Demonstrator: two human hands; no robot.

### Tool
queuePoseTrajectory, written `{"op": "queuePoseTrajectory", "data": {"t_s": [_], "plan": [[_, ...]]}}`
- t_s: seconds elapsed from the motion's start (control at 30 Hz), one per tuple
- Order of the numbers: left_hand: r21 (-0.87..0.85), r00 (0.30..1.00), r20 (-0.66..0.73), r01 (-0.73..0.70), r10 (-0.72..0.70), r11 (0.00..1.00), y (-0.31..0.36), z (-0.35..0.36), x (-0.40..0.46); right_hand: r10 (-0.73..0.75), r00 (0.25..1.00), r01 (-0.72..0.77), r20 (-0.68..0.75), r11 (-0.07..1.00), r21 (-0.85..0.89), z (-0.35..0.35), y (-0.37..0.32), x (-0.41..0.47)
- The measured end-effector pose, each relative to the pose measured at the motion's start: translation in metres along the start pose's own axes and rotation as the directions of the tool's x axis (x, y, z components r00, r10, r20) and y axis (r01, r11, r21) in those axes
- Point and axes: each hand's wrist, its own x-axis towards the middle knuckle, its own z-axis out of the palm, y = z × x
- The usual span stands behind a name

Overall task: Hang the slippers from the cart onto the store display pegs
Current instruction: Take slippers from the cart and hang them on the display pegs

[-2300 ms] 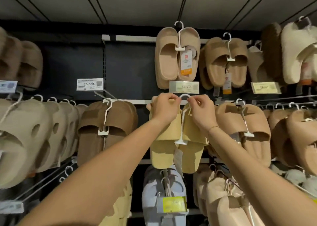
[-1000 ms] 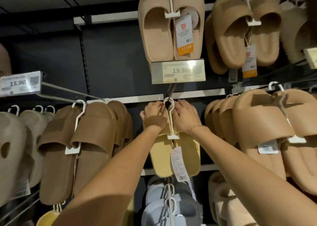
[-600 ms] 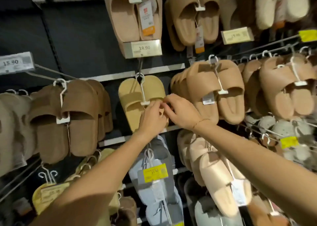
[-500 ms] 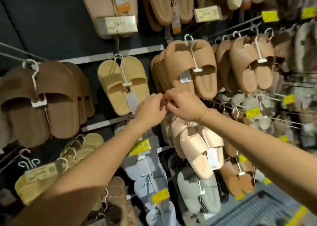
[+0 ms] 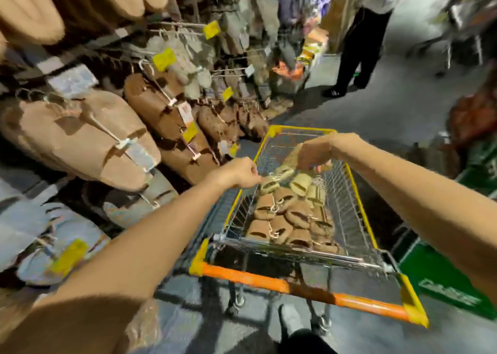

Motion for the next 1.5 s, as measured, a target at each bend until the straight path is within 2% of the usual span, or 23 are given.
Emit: {"op": "queuePoseTrajectory", "data": {"t_s": [0.07, 0.17, 0.23, 0.43, 0.5, 0.6, 0.67, 0.8, 0.9, 1.0, 1.13, 1.2, 1.3, 1.43, 1.5], "plan": [[0.027, 0.996, 0.082, -0.025, 0.023, 0.999, 0.014, 0.031, 0.033, 0.043, 0.998, -0.043, -0.043, 0.999, 0.000, 0.021, 0.044, 0.029], [0.037, 0.973, 0.231, 0.003, -0.011, 0.999, 0.024, 0.069, 0.082, 0.042, 0.998, -0.039, 0.044, 0.997, -0.068, 0.060, 0.099, 0.098], [0.018, 0.963, 0.260, 0.061, -0.064, 0.998, 0.022, 0.089, 0.117, 0.030, 0.996, -0.024, 0.089, 0.997, -0.072, 0.077, 0.116, 0.122], [-0.047, 0.965, 0.210, 0.171, -0.158, 0.984, -0.009, 0.139, 0.249, 0.075, 0.992, -0.079, 0.102, 0.996, 0.039, 0.119, 0.144, 0.239], [-0.069, 0.960, 0.201, 0.211, -0.194, 0.975, -0.021, 0.156, 0.299, 0.034, 0.993, -0.047, 0.114, 0.993, 0.107, 0.130, 0.140, 0.276], [-0.195, 0.955, 0.163, 0.278, -0.249, 0.941, -0.028, 0.178, 0.360, -0.032, 0.988, 0.000, 0.150, 0.977, 0.211, 0.147, 0.139, 0.325], [-0.246, 0.957, 0.156, 0.276, -0.243, 0.929, -0.029, 0.190, 0.389, -0.066, 0.987, 0.028, 0.148, 0.969, 0.244, 0.157, 0.137, 0.340], [-0.162, 0.955, 0.130, 0.284, -0.265, 0.945, -0.029, 0.219, 0.431, -0.076, 0.992, 0.041, 0.103, 0.950, 0.310, 0.184, 0.152, 0.365], [-0.143, 0.952, 0.040, 0.307, -0.304, 0.941, -0.024, 0.227, 0.438, -0.017, 0.998, -0.004, 0.059, 0.940, 0.342, 0.200, 0.167, 0.378], [-0.240, 0.945, -0.088, 0.287, -0.316, 0.927, -0.023, 0.230, 0.433, 0.091, 0.996, -0.082, -0.007, 0.929, 0.362, 0.204, 0.173, 0.382], [-0.327, 0.920, -0.253, 0.210, -0.300, 0.921, -0.025, 0.204, 0.394, 0.094, 0.956, 0.028, -0.277, 0.913, 0.406, 0.168, 0.164, 0.366], [-0.328, 0.906, -0.323, 0.163, -0.273, 0.930, -0.025, 0.180, 0.367, 0.022, 0.914, 0.136, -0.406, 0.924, 0.356, 0.140, 0.154, 0.352], [-0.332, 0.890, -0.422, 0.024, -0.172, 0.943, -0.021, 0.132, 0.320, -0.142, 0.855, 0.290, -0.499, 0.928, 0.233, 0.092, 0.131, 0.322], [-0.223, 0.855, -0.510, -0.235, 0.092, 0.946, -0.004, 0.062, 0.238, -0.370, 0.817, 0.479, -0.443, 0.862, 0.164, 0.031, 0.081, 0.259], [-0.146, 0.825, -0.532, -0.309, 0.188, 0.940, -0.004, 0.034, 0.196, -0.445, 0.806, 0.526, -0.391, 0.841, 0.128, 0.005, 0.053, 0.224]]}}
